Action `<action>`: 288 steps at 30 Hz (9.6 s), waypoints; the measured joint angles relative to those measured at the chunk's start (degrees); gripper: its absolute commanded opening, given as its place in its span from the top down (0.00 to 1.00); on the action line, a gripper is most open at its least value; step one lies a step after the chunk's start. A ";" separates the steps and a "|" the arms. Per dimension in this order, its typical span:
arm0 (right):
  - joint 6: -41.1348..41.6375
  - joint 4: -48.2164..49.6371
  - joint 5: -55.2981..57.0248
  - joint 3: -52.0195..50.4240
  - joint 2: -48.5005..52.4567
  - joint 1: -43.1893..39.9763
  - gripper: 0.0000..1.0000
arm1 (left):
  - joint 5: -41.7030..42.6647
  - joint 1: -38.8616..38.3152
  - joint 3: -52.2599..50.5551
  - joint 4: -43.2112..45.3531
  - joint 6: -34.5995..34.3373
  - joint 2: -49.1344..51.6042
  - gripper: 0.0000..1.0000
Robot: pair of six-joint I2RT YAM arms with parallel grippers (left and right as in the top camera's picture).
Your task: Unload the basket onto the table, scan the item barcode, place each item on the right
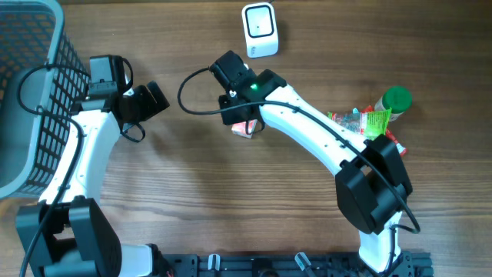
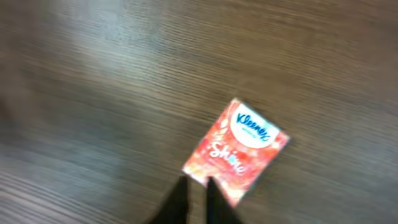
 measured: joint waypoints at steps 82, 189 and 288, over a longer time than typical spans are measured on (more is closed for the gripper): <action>0.33 5.49 14.34 -7.61 5.03 4.33 0.73 | 0.00 0.00 0.00 -0.02 0.00 0.00 0.00; -17.86 7.32 -25.53 -17.40 -1.51 -18.69 0.61 | 0.00 0.00 0.00 -0.02 0.00 0.00 0.00; -22.80 7.52 -92.06 -28.50 -15.41 -38.40 0.96 | 0.00 0.00 0.00 0.00 0.00 0.00 0.00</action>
